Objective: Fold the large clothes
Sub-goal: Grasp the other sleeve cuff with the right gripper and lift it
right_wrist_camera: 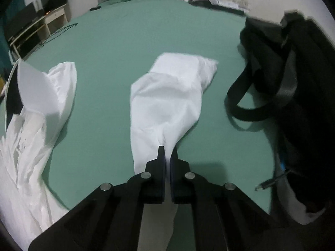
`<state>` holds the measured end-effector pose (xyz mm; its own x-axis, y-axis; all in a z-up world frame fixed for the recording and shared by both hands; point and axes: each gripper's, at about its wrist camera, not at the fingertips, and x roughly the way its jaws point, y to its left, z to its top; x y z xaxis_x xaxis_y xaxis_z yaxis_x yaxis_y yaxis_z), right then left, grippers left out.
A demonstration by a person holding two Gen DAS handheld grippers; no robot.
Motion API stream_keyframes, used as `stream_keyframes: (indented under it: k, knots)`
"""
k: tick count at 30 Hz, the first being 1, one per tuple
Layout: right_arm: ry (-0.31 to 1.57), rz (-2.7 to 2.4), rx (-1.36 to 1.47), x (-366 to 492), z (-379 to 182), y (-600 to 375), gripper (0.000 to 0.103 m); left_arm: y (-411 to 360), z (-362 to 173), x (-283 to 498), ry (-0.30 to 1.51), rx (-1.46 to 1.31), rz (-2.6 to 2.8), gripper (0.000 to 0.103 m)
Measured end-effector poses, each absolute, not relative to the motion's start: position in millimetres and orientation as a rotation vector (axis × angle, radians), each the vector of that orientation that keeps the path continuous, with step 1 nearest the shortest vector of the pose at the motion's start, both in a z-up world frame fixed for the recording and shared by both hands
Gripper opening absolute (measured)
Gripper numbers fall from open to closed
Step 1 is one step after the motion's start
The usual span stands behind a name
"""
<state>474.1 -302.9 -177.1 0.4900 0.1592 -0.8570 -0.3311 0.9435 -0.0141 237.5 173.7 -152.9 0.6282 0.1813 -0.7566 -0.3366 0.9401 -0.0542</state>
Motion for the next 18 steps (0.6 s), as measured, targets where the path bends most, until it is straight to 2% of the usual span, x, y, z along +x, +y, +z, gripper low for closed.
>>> stream_keyframes:
  k: [14, 18]
  knots:
    - [0.791, 0.231, -0.204, 366.7, -21.8, -277.5, 0.004, 173.1, -123.7, 222.5, 0.807, -0.281, 0.246, 0.041]
    - [0.751, 0.230, -0.211, 333.2, 7.1, -250.0, 0.004, 169.8, -111.2, 213.9, 0.785, -0.293, 0.207, 0.041]
